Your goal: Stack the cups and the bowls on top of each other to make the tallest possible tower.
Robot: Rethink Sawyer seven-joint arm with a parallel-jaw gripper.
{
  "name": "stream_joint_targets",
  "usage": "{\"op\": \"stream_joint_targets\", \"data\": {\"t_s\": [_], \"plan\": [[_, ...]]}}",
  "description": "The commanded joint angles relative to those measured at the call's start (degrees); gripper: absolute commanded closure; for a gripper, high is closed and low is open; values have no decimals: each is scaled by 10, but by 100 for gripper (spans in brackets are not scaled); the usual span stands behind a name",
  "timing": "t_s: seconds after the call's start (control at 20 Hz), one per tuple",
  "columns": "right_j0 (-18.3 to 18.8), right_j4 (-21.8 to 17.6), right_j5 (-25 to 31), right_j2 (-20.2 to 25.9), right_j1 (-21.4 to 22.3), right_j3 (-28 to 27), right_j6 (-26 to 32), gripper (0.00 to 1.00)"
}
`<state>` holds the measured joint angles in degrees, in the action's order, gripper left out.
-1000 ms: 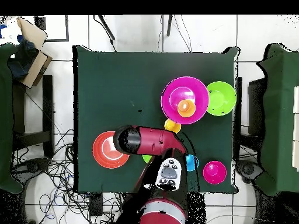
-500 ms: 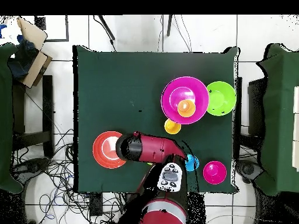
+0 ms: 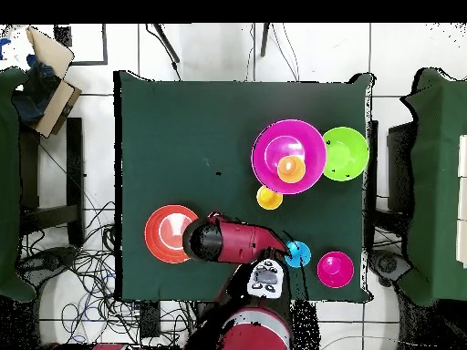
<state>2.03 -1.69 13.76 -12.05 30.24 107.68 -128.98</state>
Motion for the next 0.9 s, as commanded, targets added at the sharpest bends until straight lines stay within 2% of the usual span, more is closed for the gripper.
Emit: {"op": "stream_joint_targets", "data": {"t_s": [0.05, 0.45, 0.9], "plan": [[20, 11, -65, 48, -51, 37, -89, 0], [16, 18, -64, 44, -58, 51, -91, 0], [22, 25, -114, 54, -88, 49, -106, 0]]}}
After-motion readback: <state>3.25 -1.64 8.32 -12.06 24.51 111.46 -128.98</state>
